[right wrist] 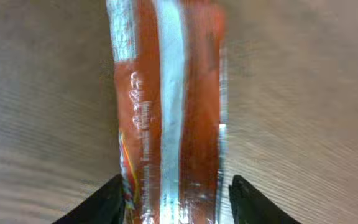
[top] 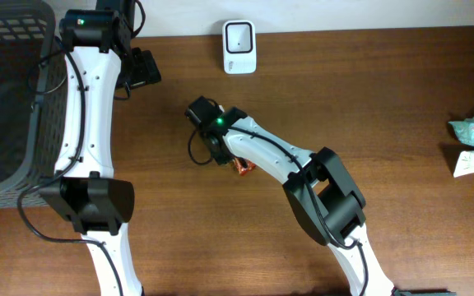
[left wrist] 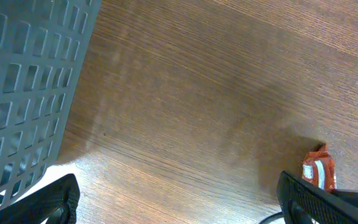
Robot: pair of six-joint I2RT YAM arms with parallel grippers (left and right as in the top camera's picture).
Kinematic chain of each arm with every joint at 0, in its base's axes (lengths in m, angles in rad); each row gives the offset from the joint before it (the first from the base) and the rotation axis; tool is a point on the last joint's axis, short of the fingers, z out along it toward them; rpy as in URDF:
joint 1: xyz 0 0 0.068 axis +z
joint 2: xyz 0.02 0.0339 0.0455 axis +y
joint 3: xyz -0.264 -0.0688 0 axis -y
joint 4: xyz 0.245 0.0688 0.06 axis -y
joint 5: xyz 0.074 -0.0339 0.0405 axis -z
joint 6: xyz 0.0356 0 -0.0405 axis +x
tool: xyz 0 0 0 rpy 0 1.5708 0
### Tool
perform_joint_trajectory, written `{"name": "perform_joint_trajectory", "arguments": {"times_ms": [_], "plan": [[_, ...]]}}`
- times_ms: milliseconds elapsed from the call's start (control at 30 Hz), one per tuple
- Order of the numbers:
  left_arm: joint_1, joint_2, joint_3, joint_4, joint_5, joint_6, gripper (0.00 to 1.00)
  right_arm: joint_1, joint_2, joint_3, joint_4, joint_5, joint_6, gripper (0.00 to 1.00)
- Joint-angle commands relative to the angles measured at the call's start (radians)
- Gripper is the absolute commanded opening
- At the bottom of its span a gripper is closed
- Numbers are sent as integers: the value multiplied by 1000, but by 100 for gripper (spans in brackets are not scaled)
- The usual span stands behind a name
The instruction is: Scan the item barcode
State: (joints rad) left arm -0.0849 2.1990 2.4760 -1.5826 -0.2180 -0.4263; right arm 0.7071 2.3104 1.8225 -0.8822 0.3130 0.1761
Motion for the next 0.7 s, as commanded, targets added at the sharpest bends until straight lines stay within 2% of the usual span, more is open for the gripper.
{"name": "perform_joint_trajectory", "arguments": {"times_ms": [0,67,300,567,600,667], "plan": [[-2,-10,6,-1,-11,9,99,6,-14,67,-23,192,8,61],[-2,-10,6,-1,-11,9,99,8,-14,68,-34,183,-19,63],[-2,-10,6,-1,-11,9,99,53,-13,41,-32,101,-30,62],[-2,-10,6,-1,-11,9,99,30,-13,-79,95,98,-38,62],[-2,-10,6,-1,-11,9,99,17,-13,-93,109,97,-47,59],[-2,-10,6,-1,-11,9,99,-9,-13,-114,124,79,-50,42]]}}
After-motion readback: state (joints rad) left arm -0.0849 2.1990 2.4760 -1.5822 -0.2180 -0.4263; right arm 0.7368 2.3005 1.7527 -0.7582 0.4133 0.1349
